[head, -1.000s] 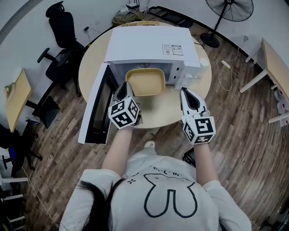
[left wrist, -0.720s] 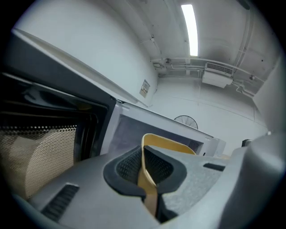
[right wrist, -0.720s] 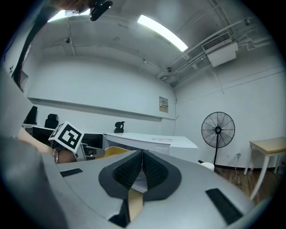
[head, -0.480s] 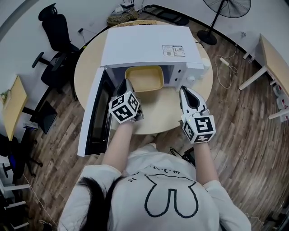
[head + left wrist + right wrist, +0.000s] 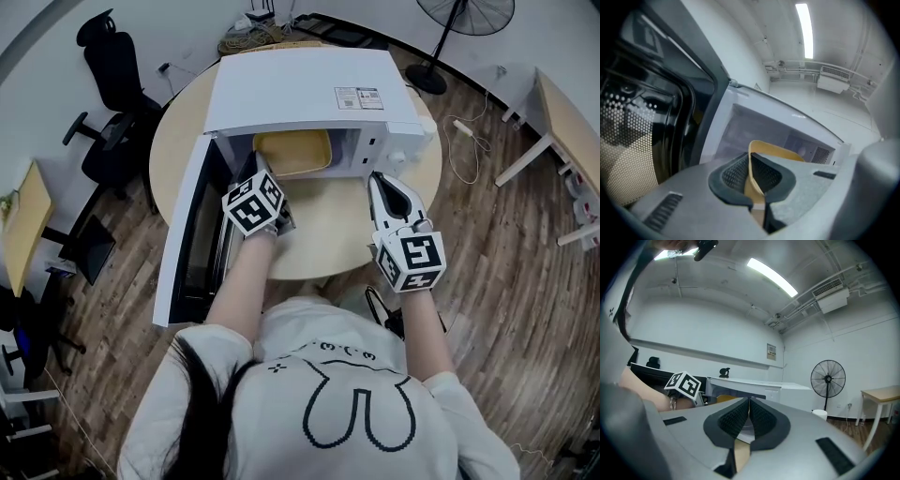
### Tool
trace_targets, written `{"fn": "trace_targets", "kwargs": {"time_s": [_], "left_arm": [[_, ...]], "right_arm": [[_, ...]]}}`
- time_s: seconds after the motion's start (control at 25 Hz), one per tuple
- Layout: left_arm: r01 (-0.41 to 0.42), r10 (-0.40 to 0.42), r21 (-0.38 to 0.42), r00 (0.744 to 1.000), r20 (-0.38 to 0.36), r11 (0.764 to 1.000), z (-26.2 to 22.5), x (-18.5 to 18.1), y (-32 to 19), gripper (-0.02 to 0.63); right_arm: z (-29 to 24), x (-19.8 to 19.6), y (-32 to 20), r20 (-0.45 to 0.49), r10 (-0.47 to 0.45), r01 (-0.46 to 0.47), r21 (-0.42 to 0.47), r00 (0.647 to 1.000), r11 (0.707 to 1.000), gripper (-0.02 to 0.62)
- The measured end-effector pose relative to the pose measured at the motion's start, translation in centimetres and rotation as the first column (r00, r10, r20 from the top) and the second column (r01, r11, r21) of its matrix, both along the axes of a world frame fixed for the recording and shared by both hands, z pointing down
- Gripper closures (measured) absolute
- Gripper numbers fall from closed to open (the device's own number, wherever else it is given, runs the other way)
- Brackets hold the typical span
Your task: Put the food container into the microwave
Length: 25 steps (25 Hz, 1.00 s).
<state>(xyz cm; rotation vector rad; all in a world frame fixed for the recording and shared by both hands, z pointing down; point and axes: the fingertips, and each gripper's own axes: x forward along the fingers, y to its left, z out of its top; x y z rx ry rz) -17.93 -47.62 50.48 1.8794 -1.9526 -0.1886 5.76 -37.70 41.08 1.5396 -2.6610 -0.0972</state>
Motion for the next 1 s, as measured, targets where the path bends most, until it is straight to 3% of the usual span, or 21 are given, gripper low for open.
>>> {"fn": "trace_targets", "kwargs": {"time_s": [0.32, 1.0], "left_arm": [[0.022, -0.023, -0.03, 0.999, -0.049, 0.999, 1.8, -0.1, -2.4, 0.586], [0.078, -0.086, -0.141, 0.995, -0.054, 0.987, 4.5, -0.2, -7.5, 0.584]], "right_arm": [[0.7, -0.2, -0.2, -0.012, -0.014, 0.014, -0.001, 1.0, 1.0, 0.565], [2.4, 0.5, -2.5, -0.026, 0.0, -0.001, -0.033, 1.0, 0.999, 0.565]]}}
